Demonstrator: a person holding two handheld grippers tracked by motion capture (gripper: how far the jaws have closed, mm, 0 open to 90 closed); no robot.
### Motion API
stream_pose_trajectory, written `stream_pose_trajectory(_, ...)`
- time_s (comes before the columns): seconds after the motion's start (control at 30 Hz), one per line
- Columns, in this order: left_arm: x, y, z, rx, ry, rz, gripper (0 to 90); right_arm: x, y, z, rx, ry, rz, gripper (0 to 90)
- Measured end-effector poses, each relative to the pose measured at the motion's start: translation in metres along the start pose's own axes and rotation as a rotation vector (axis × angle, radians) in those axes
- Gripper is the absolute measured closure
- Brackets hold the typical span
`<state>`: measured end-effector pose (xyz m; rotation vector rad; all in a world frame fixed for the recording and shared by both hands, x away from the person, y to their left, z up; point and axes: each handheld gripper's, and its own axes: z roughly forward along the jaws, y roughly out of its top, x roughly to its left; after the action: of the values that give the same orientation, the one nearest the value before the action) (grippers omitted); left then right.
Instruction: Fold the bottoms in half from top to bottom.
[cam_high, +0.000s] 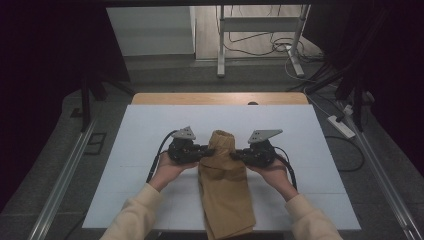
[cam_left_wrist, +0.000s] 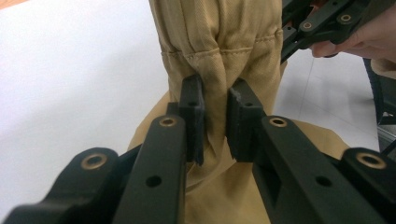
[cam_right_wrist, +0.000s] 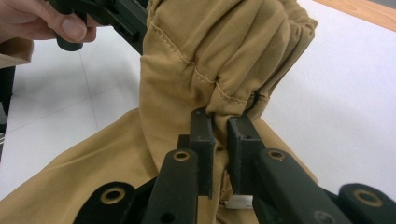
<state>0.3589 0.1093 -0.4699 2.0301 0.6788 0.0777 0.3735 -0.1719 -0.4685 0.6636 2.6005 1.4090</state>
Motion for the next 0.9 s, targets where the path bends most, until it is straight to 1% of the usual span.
stream_pose_trajectory(0.23, -0.005, -0.003, -0.001, 0.006, 0.001, 0.006, 77.9, 0.004, -0.005, -0.001, -0.006, 0.006, 0.004, 81.6)
stream_pose_trajectory(0.43, -0.009, -0.007, -0.002, -0.004, 0.003, 0.009, 77.9, 0.009, -0.007, -0.003, -0.006, 0.008, 0.005, 81.5)
stream_pose_trajectory(0.57, -0.009, -0.010, -0.003, -0.009, -0.003, 0.003, 77.9, 0.011, -0.007, -0.003, 0.001, 0.008, 0.000, 81.5)
stream_pose_trajectory(0.73, -0.010, -0.012, -0.005, -0.014, -0.006, 0.004, 77.9, 0.014, -0.007, -0.004, -0.004, 0.011, -0.004, 81.6)
stream_pose_trajectory(0.83, -0.012, -0.012, -0.006, -0.018, -0.008, 0.004, 77.9, 0.017, -0.007, -0.006, -0.016, 0.001, -0.023, 81.6)
stream_pose_trajectory(0.9, -0.013, -0.013, -0.007, -0.018, -0.009, 0.009, 77.9, 0.018, -0.008, -0.007, -0.015, 0.003, -0.022, 81.6)
